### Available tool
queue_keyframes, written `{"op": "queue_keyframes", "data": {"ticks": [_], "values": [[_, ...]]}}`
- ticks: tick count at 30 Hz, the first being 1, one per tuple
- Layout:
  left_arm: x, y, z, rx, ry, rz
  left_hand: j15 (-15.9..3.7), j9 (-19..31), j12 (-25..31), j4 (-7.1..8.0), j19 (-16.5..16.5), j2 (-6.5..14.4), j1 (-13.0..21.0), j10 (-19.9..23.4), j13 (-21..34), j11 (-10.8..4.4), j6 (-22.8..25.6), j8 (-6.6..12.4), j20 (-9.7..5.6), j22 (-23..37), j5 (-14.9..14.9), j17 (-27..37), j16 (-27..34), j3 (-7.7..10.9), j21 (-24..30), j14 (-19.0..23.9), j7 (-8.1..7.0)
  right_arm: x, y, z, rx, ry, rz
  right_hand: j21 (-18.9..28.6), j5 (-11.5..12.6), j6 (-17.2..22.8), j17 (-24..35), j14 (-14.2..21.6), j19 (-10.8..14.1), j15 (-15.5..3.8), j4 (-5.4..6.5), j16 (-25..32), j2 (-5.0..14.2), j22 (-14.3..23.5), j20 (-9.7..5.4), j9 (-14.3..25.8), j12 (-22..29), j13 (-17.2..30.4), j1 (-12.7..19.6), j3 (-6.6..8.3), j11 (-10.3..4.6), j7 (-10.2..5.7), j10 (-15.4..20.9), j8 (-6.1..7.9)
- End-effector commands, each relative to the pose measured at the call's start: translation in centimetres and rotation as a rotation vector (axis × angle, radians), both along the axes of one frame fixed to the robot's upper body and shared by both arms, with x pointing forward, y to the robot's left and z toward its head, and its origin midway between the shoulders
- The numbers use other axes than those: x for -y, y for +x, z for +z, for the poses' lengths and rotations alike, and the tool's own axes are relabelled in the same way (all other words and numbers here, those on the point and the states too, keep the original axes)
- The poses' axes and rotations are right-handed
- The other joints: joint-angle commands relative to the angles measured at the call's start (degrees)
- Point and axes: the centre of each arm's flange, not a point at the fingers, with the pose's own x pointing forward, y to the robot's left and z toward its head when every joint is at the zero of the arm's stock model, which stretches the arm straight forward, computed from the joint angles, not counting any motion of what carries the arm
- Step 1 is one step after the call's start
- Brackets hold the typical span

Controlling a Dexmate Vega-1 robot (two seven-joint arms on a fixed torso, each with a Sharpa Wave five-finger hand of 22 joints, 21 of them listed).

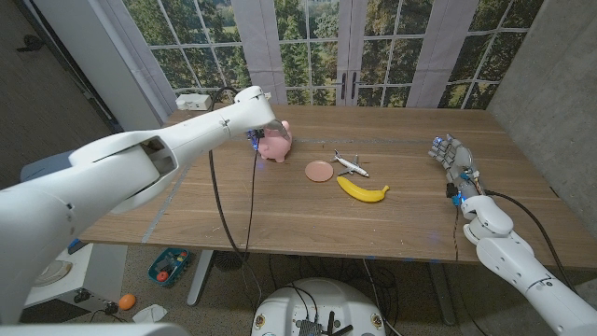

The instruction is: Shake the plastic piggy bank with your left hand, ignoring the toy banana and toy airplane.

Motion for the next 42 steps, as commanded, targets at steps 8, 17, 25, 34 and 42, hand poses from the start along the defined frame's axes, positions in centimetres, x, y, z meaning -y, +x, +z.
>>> {"op": "queue_keyframes", "data": {"ticks": [8, 17, 25, 34, 42], "values": [[-1.0, -0.3, -0.3, 0.170, -0.022, 0.083, -20.55, 2.0, 2.3, 0.01, 0.4, 24.4, 27.8, 27.5, 4.1, -19.50, 25.4, 5.67, -3.12, 0.2, -0.4, 3.0, 2.5, 1.99, 2.3, 24.1, -7.72, 0.1, 0.4, 0.0, -0.007, 0.016, 0.005, -0.1, 0.2, 0.5, 0.0, 0.7, 0.6, -0.04, 0.30, 0.4, -0.29, 0.1, 0.01, 0.1, 0.0, 0.3, -0.6, 0.07, -0.06, -0.12, 0.4, 0.21], [-0.8, -1.7, 0.5, 0.282, -0.042, 0.074, -20.51, 2.6, 3.0, 0.09, 0.0, 24.1, 28.2, 28.0, 5.9, -19.70, 25.9, 6.53, -3.15, 0.2, -0.1, 4.2, 3.2, 1.50, 3.2, 24.9, -7.95, 0.1, 0.2, 0.2, 0.004, 0.016, 0.005, -0.2, 0.2, 0.5, 0.0, 0.8, 0.6, 0.03, 0.35, 0.4, -0.30, 0.1, 0.06, 0.1, 0.0, 0.3, -0.7, 0.06, -0.16, -0.10, 0.4, 0.18], [-0.9, -3.0, 1.0, 0.378, -0.067, 0.059, -20.43, 2.5, 4.5, 0.23, 0.1, 23.5, 28.4, 30.0, 8.2, -20.11, 27.0, 7.35, -3.42, 0.0, 0.7, 5.5, 3.9, 1.02, 4.3, 25.9, -8.39, 0.1, -0.1, 0.3, 0.015, 0.018, 0.004, -0.3, 0.2, 0.4, 0.1, 0.8, 0.7, 0.02, 0.38, 0.4, -0.32, 0.1, 0.08, 0.1, 0.0, 0.4, -0.7, 0.04, -0.07, -0.14, 0.5, 0.11], [-1.2, -4.6, 1.2, 0.498, -0.098, 0.040, -20.34, 2.5, 5.7, 0.42, 0.3, 22.7, 28.2, 31.6, 10.3, -20.50, 28.1, 8.15, -3.79, -0.3, 1.9, 6.6, 4.4, 0.74, 5.2, 27.0, -8.58, 0.0, -0.6, 0.3, 0.023, 0.015, 0.002, -0.5, 0.2, 0.4, 0.0, 0.8, 0.8, 0.05, 0.40, 0.4, -0.34, 0.1, 0.10, 0.2, -0.1, 0.4, -0.8, 0.04, -0.07, -0.18, 0.4, 0.08], [-1.5, -5.6, 0.8, 0.567, -0.117, 0.014, -20.32, 2.6, 6.1, 0.53, 0.1, 22.5, 28.1, 31.8, 11.3, -20.41, 28.0, 8.40, -3.77, -0.4, 2.5, 7.0, 4.4, 0.67, 5.5, 27.3, -8.71, -0.2, -0.9, 0.3, 0.028, 0.015, 0.008, -0.6, 0.2, 0.4, 0.0, 0.7, 0.8, -0.01, 0.38, 0.4, -0.35, 0.1, 0.10, 0.2, -0.1, 0.4, -0.8, 0.04, -0.05, -0.20, 0.5, 0.06]]}}
